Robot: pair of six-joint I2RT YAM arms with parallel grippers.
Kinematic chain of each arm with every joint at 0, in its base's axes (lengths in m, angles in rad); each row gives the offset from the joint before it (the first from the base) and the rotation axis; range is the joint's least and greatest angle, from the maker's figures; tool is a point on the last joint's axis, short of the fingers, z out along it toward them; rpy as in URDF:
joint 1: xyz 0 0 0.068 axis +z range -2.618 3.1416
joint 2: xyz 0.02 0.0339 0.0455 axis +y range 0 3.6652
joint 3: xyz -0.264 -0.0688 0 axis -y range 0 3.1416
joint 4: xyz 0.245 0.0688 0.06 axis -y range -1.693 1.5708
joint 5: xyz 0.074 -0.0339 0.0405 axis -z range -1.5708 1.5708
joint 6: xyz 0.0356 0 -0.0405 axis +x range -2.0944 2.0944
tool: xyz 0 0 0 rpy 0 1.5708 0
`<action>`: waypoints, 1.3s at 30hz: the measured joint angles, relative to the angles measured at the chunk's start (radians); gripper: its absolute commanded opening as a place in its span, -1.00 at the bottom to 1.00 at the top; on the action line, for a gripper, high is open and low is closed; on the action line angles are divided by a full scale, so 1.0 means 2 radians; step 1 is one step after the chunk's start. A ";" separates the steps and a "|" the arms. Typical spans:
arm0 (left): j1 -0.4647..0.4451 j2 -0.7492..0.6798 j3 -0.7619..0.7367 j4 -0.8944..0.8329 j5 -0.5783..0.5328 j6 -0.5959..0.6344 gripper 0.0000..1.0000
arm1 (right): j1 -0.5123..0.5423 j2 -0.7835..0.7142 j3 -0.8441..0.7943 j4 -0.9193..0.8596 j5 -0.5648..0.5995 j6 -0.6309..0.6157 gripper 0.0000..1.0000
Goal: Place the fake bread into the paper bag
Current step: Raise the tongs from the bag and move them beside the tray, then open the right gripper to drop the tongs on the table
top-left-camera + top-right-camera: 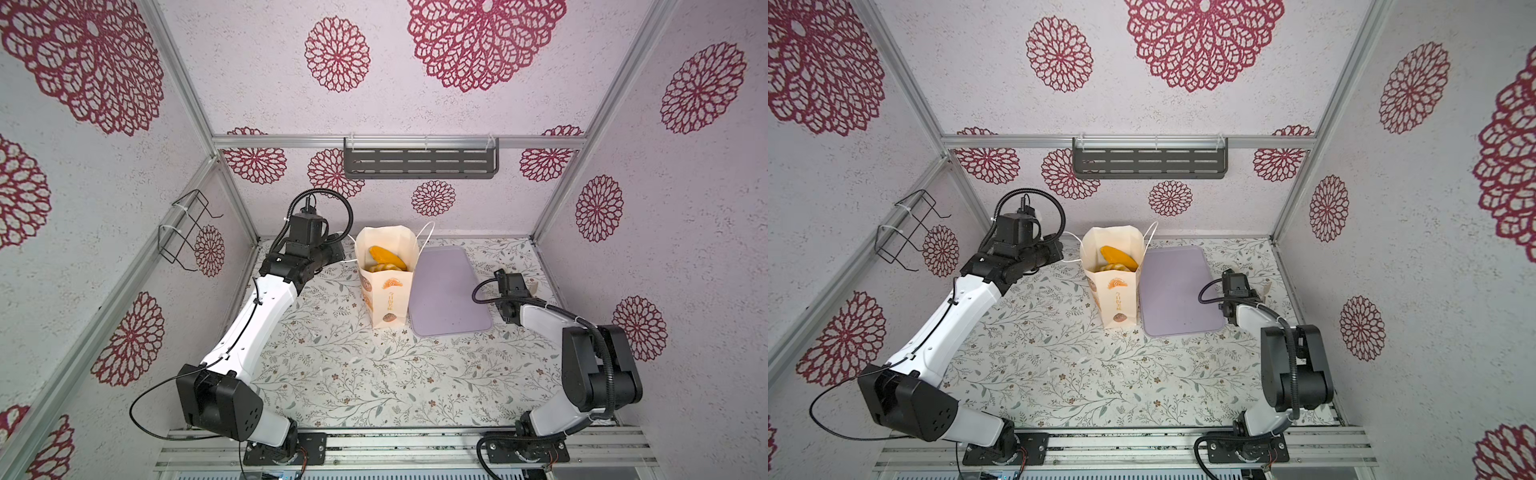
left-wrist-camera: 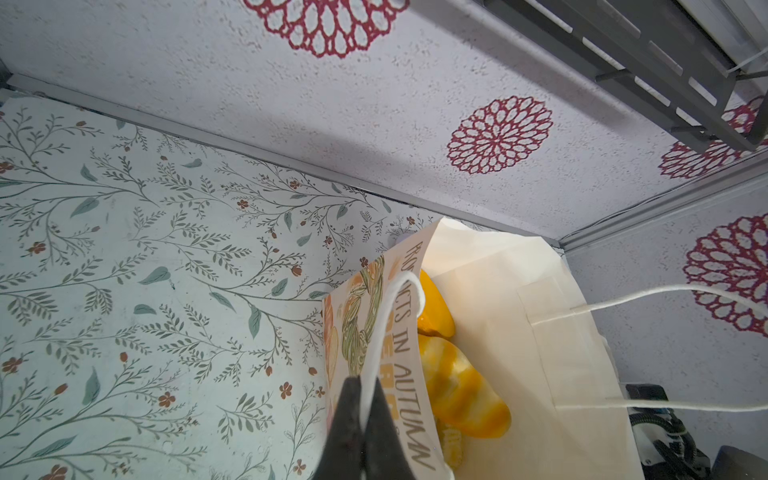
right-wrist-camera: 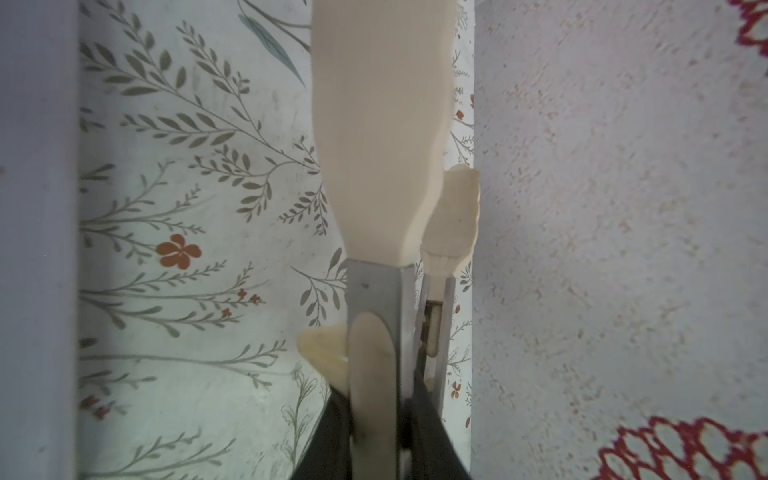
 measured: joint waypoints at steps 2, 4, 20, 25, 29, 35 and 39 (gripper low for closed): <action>0.000 0.000 0.000 0.000 0.000 0.000 -1.00 | -0.002 0.015 0.006 0.002 0.000 0.000 -1.00; 0.000 0.000 0.000 0.000 0.000 0.000 -1.00 | -0.002 0.033 0.015 0.002 -0.001 0.000 -1.00; 0.000 0.000 0.000 0.000 -0.007 0.000 -1.00 | -0.001 0.096 0.067 -0.025 -0.043 0.025 -0.06; 0.000 0.000 0.000 0.000 -0.008 0.000 -1.00 | -0.001 0.096 0.070 -0.038 -0.049 0.043 0.14; 0.000 0.000 0.000 0.000 -0.008 0.000 -1.00 | -0.001 0.094 0.079 -0.058 -0.059 0.065 0.28; 0.000 0.000 0.000 -0.001 -0.009 0.000 -1.00 | -0.001 0.055 0.083 -0.078 -0.084 0.102 0.46; 0.000 0.000 0.000 0.000 -0.009 0.000 -1.00 | -0.001 0.017 0.083 -0.088 -0.103 0.123 0.52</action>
